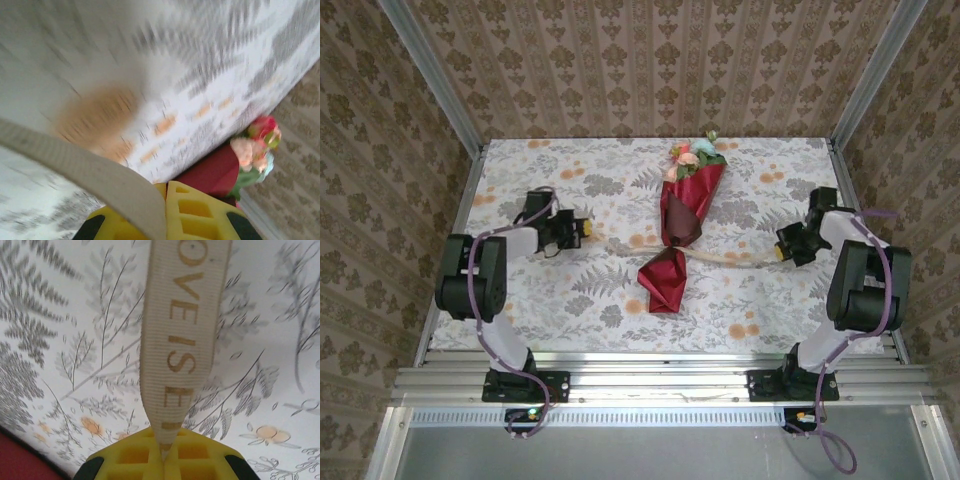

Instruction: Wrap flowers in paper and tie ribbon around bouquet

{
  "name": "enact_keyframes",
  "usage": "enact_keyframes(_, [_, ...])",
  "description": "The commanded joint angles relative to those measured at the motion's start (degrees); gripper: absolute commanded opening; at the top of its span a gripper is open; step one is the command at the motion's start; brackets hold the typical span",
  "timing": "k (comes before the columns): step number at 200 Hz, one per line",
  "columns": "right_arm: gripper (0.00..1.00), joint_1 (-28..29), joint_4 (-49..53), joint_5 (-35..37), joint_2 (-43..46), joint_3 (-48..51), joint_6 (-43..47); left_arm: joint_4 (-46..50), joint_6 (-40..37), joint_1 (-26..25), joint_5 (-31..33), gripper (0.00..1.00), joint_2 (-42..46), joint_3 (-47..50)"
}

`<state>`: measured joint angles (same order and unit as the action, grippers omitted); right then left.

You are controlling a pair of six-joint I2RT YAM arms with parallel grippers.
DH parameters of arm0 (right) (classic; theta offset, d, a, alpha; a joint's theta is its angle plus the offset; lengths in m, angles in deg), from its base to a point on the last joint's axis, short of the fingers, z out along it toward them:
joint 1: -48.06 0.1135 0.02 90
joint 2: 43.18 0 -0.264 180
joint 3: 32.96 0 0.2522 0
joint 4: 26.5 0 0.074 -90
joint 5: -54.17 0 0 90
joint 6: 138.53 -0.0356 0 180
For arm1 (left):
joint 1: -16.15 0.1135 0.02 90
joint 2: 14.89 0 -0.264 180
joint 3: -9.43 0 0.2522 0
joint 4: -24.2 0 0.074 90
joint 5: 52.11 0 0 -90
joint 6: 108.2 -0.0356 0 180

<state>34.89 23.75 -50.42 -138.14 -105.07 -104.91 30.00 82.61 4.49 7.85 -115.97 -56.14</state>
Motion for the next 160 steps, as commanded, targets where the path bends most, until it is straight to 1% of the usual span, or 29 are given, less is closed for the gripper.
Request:
enact_keyframes(1, [0.0, 4.13, 3.5, 4.75, 2.52, 1.8, 0.6, -2.14, 5.27, -5.33, 2.72, 0.0, 2.68, -3.36])
enact_keyframes(36, [0.0, 9.74, 4.71, 4.48, 2.76, 1.67, 0.4, -3.35, 9.57, -12.75, 3.04, 0.0, 1.63, -8.01])
enact_keyframes(44, [0.0, 10.15, 4.98, 4.85, 2.66, 1.42, 0.68, -4.31, 11.02, -13.99, 3.34, 0.0, 1.47, -8.32])
enact_keyframes(52, [0.0, 10.27, 5.37, 5.21, 2.64, 1.18, 1.23, -5.4, 12.42, -14.1, 3.98, 0.0, 1.49, -8.41])
enact_keyframes(54, [0.0, 10.27, 5.51, 5.3, 2.6, 1.08, 1.42, -5.61, 12.64, -15.41, 4.06, 0.0, 1.56, -8.46])
enact_keyframes(59, [0.0, 10.19, 5.85, 5.55, 2.6, 0.73, 1.89, -5.85, 13.2, -16.32, 4.27, 0.0, 1.61, -8.76])
enact_keyframes(86, [0.0, 10.18, 8.36, 6.63, 1.54, -2.84, 6.42, -8.63, 16.83, -18.75, 5.07, 0.0, 2.24, -9.62])
enact_keyframes(99, [0.0, 10.18, 9.14, 5.75, 0.39, -4.58, 8.63, -9.53, 18.17, -19.9, 5.21, 0.0, 2.46, -10.16])
enact_keyframes(120, [0.11, 10.25, 9.57, 3.14, -1.54, -6.77, 11.81, -11.15, 20.14, -21.77, 5.48, 0.0, 2.77, -10.13])
enact_keyframes(136, [0.23, 10.49, 10.56, 0.17, -3.49, -8.67, 14.68, -13.54, 22.32, -22.89, 6.19, 0.0, 3.16, -9.04])
enact_keyframes(143, [0.28, 10.62, 12.33, 0.65, -4.19, -10.05, 15.91, -14.29, 22.98, -23.13, 6.31, 0.0, 3.34, -8.76])
enact_keyframes(160, [0.4, 10.32, 15.75, 5.0, -3.84, -12.05, 18.28, -15.3, 23.54, -23.47, 6.23, 0.0, 3.89, -8.81])
